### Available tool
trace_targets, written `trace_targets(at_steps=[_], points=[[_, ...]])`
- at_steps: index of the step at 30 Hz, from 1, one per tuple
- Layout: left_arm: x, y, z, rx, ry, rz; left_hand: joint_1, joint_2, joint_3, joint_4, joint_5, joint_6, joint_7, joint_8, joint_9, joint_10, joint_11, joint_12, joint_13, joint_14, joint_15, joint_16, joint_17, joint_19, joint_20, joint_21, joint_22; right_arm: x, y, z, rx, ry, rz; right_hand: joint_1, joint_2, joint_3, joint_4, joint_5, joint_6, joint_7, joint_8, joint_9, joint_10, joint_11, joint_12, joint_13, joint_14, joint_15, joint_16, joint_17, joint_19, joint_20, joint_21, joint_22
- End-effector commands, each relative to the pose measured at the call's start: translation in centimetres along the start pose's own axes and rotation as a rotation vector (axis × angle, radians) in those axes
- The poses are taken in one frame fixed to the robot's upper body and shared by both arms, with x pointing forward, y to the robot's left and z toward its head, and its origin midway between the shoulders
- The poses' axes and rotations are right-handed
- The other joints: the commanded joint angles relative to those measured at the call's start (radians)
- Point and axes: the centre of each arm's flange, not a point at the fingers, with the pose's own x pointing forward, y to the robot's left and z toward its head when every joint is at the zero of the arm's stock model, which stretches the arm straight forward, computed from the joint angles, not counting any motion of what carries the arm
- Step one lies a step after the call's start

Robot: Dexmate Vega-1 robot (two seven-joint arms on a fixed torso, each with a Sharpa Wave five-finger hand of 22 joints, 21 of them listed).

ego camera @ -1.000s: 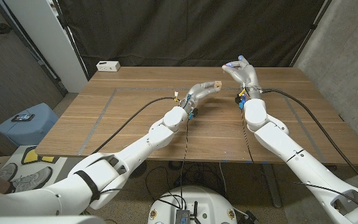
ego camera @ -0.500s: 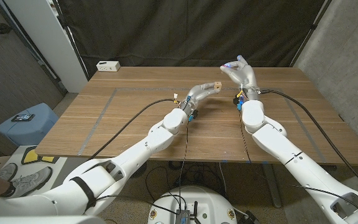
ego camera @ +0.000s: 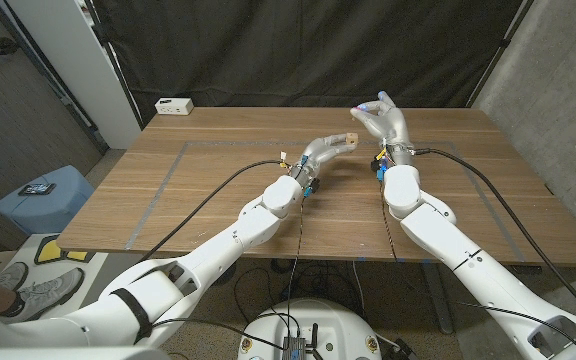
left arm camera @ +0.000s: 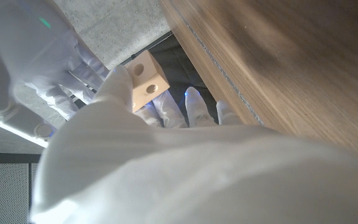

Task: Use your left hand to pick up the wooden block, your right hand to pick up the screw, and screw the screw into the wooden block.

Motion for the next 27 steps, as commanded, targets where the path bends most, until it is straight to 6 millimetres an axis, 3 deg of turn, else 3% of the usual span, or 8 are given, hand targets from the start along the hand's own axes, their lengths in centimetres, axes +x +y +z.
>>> trace_targets(at_steps=[1,27], points=[[0.1,-0.4,-0.1,0.003,0.007,-0.013,0.004,0.010,-0.001,-0.005,0.007,-0.001,-0.004,0.006,0.002,-0.005,-0.002,-0.001,0.001,0.000,-0.055,0.001,0.000,0.002,-0.001,0.008,0.002,-0.7,0.9,-0.1,0.014,0.001,0.018,0.009,0.001,-0.007,-0.002,0.005,0.006,0.001,0.003,0.000,0.011,-0.002,-0.001,0.005,0.010,-0.001,0.004,-0.001,0.005,-0.002,-0.002,0.002],[1.5,-0.2,-0.3,0.010,0.010,-0.033,-0.001,0.008,-0.005,-0.002,0.006,0.009,-0.006,0.010,0.003,-0.001,-0.003,0.000,0.002,0.009,-0.056,0.004,0.001,0.004,0.000,0.008,0.002,-0.2,1.3,-1.0,-0.019,0.007,0.009,0.019,-0.007,-0.001,-0.007,0.010,0.008,-0.004,0.008,-0.012,0.009,-0.014,-0.008,0.006,0.003,-0.009,-0.002,0.002,-0.010,-0.020,-0.008,0.002]])
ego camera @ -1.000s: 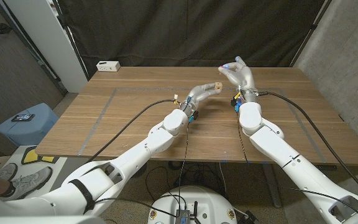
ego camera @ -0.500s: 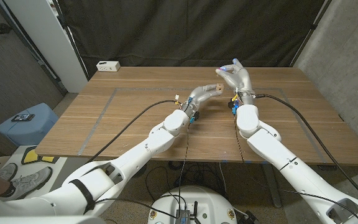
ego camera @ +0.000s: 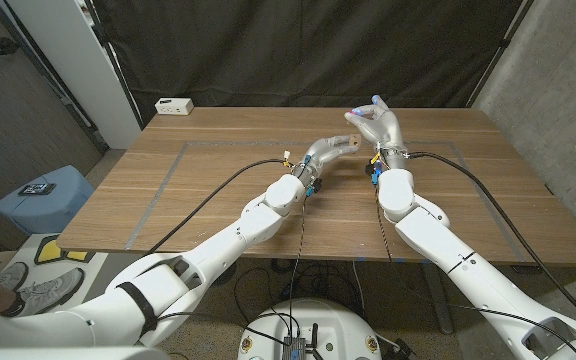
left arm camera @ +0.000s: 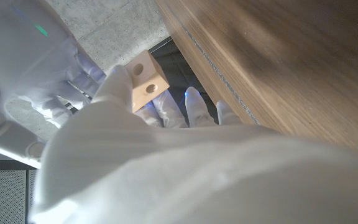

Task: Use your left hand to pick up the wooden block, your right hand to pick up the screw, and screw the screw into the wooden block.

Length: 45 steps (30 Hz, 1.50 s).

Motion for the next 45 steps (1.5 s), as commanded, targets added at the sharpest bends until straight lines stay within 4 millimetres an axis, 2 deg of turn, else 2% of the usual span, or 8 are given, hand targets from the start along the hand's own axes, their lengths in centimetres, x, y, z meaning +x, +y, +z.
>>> trace_targets(at_steps=[1,20,45], points=[[0.5,0.1,-0.2,0.001,0.002,-0.007,-0.001,0.008,-0.002,0.001,0.006,0.010,-0.006,0.006,0.002,-0.001,-0.003,0.000,0.003,0.010,-0.056,0.004,0.001,0.004,0.000,0.008,0.002,0.2,0.1,-0.6,-0.008,0.011,-0.007,0.014,-0.002,0.003,-0.003,0.010,0.008,-0.002,0.007,-0.001,0.004,-0.009,-0.003,0.006,0.004,-0.010,-0.002,0.005,0.005,-0.005,-0.003,0.002],[0.4,0.1,-0.3,-0.002,0.003,-0.004,-0.003,0.006,-0.004,0.001,0.005,0.009,-0.006,0.005,0.002,0.002,-0.002,0.001,0.003,0.008,-0.056,0.003,0.001,0.003,0.000,0.007,0.002,0.0,-0.3,-1.6,-0.012,0.018,-0.004,0.014,-0.002,0.007,0.000,0.010,0.003,-0.004,0.005,-0.011,0.006,-0.003,-0.004,0.007,0.005,-0.010,-0.003,0.007,0.004,-0.010,-0.003,0.002],[0.0,-0.3,-0.2,0.003,0.002,-0.010,-0.012,0.003,-0.009,0.005,0.003,0.033,-0.007,0.014,0.002,0.013,-0.002,0.004,0.005,0.017,-0.057,0.006,0.002,0.006,-0.003,0.008,0.002,-0.9,-0.9,-2.2,-0.015,0.034,-0.026,0.022,-0.008,0.013,-0.004,0.012,0.001,0.003,0.003,-0.024,0.007,-0.011,-0.006,0.007,0.009,-0.017,-0.004,0.008,0.005,-0.014,-0.003,0.002]])
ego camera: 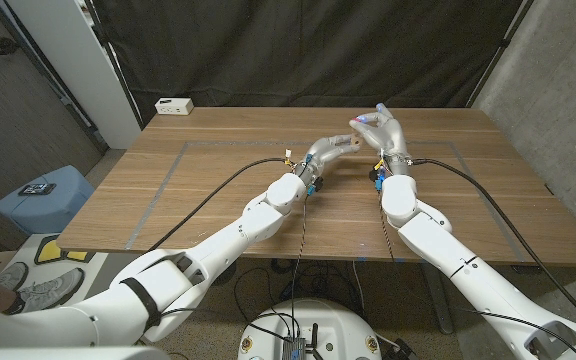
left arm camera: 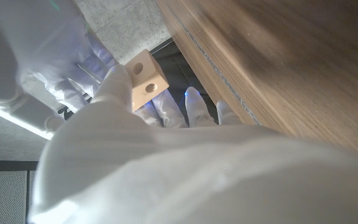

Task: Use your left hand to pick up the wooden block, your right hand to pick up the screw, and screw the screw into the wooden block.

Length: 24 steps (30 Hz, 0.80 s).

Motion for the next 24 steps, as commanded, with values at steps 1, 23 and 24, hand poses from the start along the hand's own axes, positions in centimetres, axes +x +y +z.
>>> trace_targets(at_steps=[1,23,24], points=[[-0.21,-0.11,-0.02,0.002,0.000,-0.003,-0.008,-0.001,-0.004,0.002,0.003,0.016,0.000,0.008,0.003,0.011,0.001,0.005,0.006,0.011,-0.057,0.006,0.002,0.003,0.000,0.008,0.002,-0.27,-0.24,-0.14,-0.002,0.001,-0.010,0.018,-0.003,0.006,-0.003,0.004,0.002,0.003,0.004,-0.001,0.001,-0.007,-0.002,0.002,0.004,-0.004,-0.004,0.003,0.005,-0.004,-0.003,0.002],[-0.41,-0.02,-0.02,0.005,-0.001,-0.007,-0.007,-0.001,-0.005,0.000,0.004,0.006,-0.002,0.003,0.003,0.010,0.001,0.002,0.006,0.005,-0.056,0.002,0.002,0.002,0.001,0.007,0.002,-0.45,-0.11,-0.39,0.000,0.010,-0.012,0.016,0.000,0.010,0.003,0.004,0.001,0.001,0.006,-0.006,0.003,-0.002,-0.003,0.002,0.005,-0.002,-0.005,0.005,0.006,-0.004,-0.002,0.002],[-0.43,-0.03,-0.01,0.004,-0.001,-0.007,-0.007,-0.001,-0.005,0.000,0.004,0.005,-0.002,0.002,0.003,0.010,0.001,0.001,0.006,0.006,-0.056,0.003,0.002,0.002,0.001,0.007,0.002,-0.46,-0.10,-0.40,-0.001,0.010,-0.011,0.015,0.001,0.010,0.003,0.004,0.000,0.001,0.007,-0.006,0.002,-0.003,-0.003,0.002,0.005,-0.002,-0.005,0.006,0.006,-0.004,-0.002,0.002]])
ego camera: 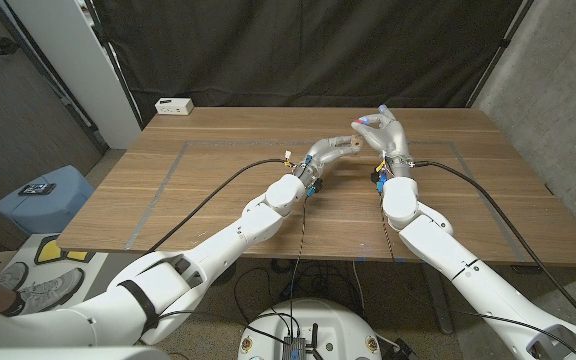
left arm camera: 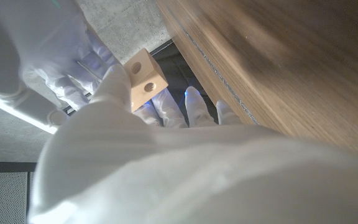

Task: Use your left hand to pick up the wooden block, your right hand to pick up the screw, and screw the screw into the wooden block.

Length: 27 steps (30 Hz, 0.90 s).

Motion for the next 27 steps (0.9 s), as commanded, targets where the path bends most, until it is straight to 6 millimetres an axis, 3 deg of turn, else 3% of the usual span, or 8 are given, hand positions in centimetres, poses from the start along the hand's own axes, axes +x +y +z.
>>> trace_targets(at_steps=[1,27], points=[[-0.17,0.03,-0.03,0.002,0.001,-0.002,-0.002,0.005,0.002,-0.002,0.004,-0.004,0.000,0.001,0.003,0.001,0.002,0.001,0.001,0.000,-0.051,0.003,0.002,0.001,0.003,0.007,0.002,-0.14,0.15,-0.15,0.001,0.005,0.000,0.001,0.003,0.003,0.004,0.004,0.001,0.001,0.007,0.004,0.006,0.001,-0.003,0.003,0.005,-0.003,0.000,0.006,0.006,-0.004,-0.002,0.002],[-0.40,-0.41,0.07,0.003,-0.001,-0.008,-0.009,0.003,-0.002,0.000,0.002,0.011,0.001,0.006,0.003,0.011,0.002,0.003,0.003,0.009,-0.054,0.005,0.003,0.003,0.000,0.008,0.002,-1.12,-0.23,-0.58,-0.001,0.025,-0.003,0.012,-0.001,0.011,-0.001,0.006,-0.001,0.004,0.011,0.001,0.006,-0.005,-0.005,0.003,0.006,-0.006,-0.002,0.005,0.007,-0.005,-0.003,0.002]])
